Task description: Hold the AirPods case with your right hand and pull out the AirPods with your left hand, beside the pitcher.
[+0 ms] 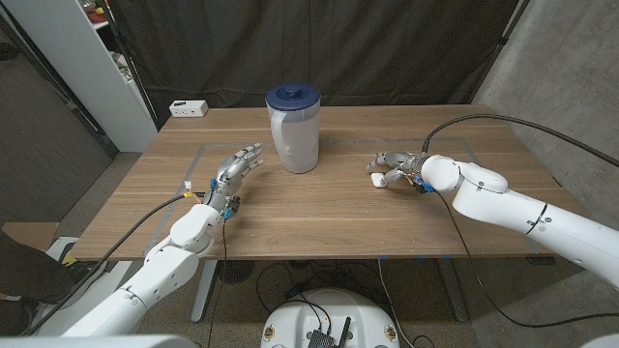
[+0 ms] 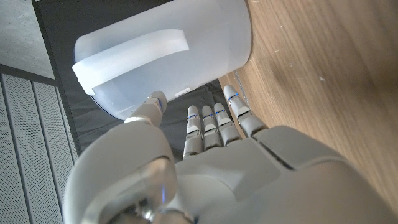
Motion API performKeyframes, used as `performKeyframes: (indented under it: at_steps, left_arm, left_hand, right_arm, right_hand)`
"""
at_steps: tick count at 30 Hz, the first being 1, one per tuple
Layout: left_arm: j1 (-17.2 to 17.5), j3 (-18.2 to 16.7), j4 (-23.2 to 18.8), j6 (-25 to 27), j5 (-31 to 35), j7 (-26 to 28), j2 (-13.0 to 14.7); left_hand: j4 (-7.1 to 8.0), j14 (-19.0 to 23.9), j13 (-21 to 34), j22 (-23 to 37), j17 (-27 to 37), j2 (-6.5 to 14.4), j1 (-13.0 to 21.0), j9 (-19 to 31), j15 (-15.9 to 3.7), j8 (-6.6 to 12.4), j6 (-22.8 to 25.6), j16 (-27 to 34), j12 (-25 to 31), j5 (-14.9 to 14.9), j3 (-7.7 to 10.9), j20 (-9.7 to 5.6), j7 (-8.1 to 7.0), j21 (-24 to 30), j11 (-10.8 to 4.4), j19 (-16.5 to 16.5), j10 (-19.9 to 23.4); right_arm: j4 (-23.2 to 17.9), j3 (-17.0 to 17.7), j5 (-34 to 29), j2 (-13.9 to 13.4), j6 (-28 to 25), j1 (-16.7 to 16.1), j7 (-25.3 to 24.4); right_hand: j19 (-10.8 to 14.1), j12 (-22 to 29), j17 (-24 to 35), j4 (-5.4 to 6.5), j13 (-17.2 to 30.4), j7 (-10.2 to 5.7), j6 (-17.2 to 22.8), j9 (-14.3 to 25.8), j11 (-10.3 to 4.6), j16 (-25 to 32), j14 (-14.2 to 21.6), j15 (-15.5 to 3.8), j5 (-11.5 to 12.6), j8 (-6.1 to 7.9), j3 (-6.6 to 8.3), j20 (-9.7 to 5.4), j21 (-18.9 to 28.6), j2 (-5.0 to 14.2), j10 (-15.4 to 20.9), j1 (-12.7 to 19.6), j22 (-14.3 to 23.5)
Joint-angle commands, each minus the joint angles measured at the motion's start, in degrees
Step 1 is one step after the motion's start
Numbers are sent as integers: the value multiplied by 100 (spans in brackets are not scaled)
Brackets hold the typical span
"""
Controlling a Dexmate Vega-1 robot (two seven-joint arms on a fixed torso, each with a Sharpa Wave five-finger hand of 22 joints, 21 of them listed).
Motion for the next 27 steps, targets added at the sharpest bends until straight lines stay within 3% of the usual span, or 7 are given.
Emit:
performKeyframes:
  at_steps: [1,9,17,27]
  left_arm:
    - [-104,53,108,29,-32,-69,-54]
    - [-221,93,200,64,-41,-144,-56]
    - [-313,96,212,147,-42,-167,-13]
    - [-327,99,176,200,-41,-156,20]
  left_hand:
    - [-60,24,12,19,18,7,-35,16,-7,23,49,16,35,39,11,15,-1,-30,26,45,39]
    - [-65,24,20,20,18,13,-38,17,-3,17,49,14,35,39,14,23,-2,-43,20,50,34]
    - [-71,26,28,20,18,13,-41,18,-5,13,50,13,35,39,16,14,1,-57,25,52,30]
    - [-78,27,37,21,17,15,-45,20,2,8,51,10,39,39,18,13,-2,-74,23,58,37]
  right_arm:
    - [-348,-170,-142,-24,-977,171,417]
    - [-267,-268,-82,131,-1291,199,179]
    - [-133,-253,160,235,-1277,209,-91]
    - [121,-427,321,287,-1191,466,-19]
  right_hand:
    - [-10,-4,6,7,19,0,-270,-11,65,-19,-357,-301,-13,-41,-74,112,-21,-99,-122,-18,22]
    - [32,35,16,56,16,2,-695,-15,260,-2,-377,-189,-99,-41,-210,195,2,-285,-161,-217,22]
    - [108,74,19,95,17,-2,-704,-7,276,25,-318,-172,-129,4,-261,190,25,-324,-101,-321,22]
    - [148,111,19,141,19,6,-497,9,266,39,-275,-185,-143,114,-305,183,25,-322,-41,-439,23]
